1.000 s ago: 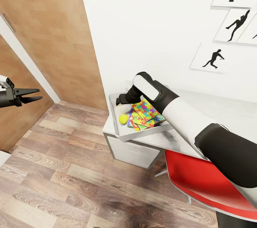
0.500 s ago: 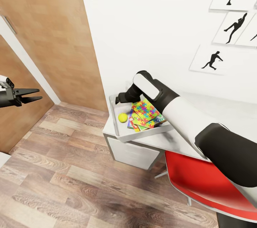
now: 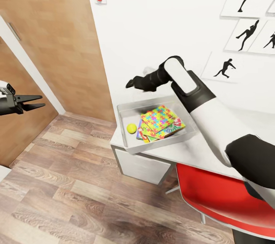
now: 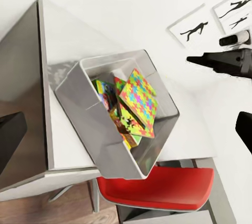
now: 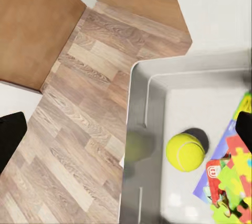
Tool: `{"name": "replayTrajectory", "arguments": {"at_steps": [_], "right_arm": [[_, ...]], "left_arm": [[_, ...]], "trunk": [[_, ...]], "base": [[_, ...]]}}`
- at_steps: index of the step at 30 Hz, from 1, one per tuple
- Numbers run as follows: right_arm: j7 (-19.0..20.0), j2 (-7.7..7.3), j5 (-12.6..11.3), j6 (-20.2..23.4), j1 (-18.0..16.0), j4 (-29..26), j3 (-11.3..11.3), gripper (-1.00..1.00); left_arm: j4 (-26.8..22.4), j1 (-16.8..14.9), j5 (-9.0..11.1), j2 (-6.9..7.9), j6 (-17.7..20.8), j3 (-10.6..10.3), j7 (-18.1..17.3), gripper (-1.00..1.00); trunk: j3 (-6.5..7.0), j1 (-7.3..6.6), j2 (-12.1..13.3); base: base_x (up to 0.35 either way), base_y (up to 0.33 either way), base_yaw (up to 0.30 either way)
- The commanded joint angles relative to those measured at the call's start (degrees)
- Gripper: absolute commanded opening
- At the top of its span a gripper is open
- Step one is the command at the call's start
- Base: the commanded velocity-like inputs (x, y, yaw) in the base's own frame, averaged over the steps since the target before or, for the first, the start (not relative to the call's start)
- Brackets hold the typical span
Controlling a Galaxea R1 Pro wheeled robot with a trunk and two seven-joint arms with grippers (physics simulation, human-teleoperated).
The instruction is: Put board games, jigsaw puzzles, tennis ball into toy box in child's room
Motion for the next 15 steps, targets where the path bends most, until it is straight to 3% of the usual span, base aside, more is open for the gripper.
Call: {"name": "replayTrajectory", "arguments": {"at_steps": [1, 3, 6, 9, 10, 15], "right_arm": [[-0.6, -1.22, -1.8, 0.0, 0.0, -1.2, -0.6, 1.0], [-0.6, -3.01, -3.9, 0.0, 0.1, -3.2, -1.1, 1.0], [-0.5, -8.25, -11.7, 0.0, 0.1, -8.5, -1.5, 1.0], [-0.5, -11.3, -16.7, 0.0, 0.3, -12.0, -1.5, 1.0], [-0.5, -12.96, -19.0, 0.0, 0.7, -13.7, -1.5, 1.0], [-0.5, -17.31, -25.4, 0.0, 3.2, -19.7, -1.6, 1.0]], "left_arm": [[0.0, -0.1, 0.1, 0.07, 0.5, -0.1, -0.2, 1.0], [0.0, 0.0, 0.1, 0.09, 0.5, -0.1, -0.2, 1.0], [0.0, 0.5, 0.1, 0.1, 0.5, -0.1, -0.2, 1.0], [0.0, 1.1, 0.1, 0.11, 0.5, -0.1, -0.2, 1.0], [0.0, 1.3, 0.1, 0.12, 0.5, -0.1, -0.2, 1.0], [0.0, 1.9, 0.1, 0.18, 0.6, -0.1, -0.2, 1.0]], "trunk": [[-0.01, 0.04, -0.1], [0.18, 0.04, -0.1], [0.46, 0.04, -0.1], [0.75, 0.04, -0.1], [0.84, 0.04, -0.1], [1.31, 0.04, -0.1]], "base": [[0.0, 0.0, -0.013], [0.0, 0.0, -0.038], [0.0, 0.0, -0.074], [0.0, 0.0, -0.087], [0.0, 0.0, -0.091], [0.0, 0.0, -0.092]]}}
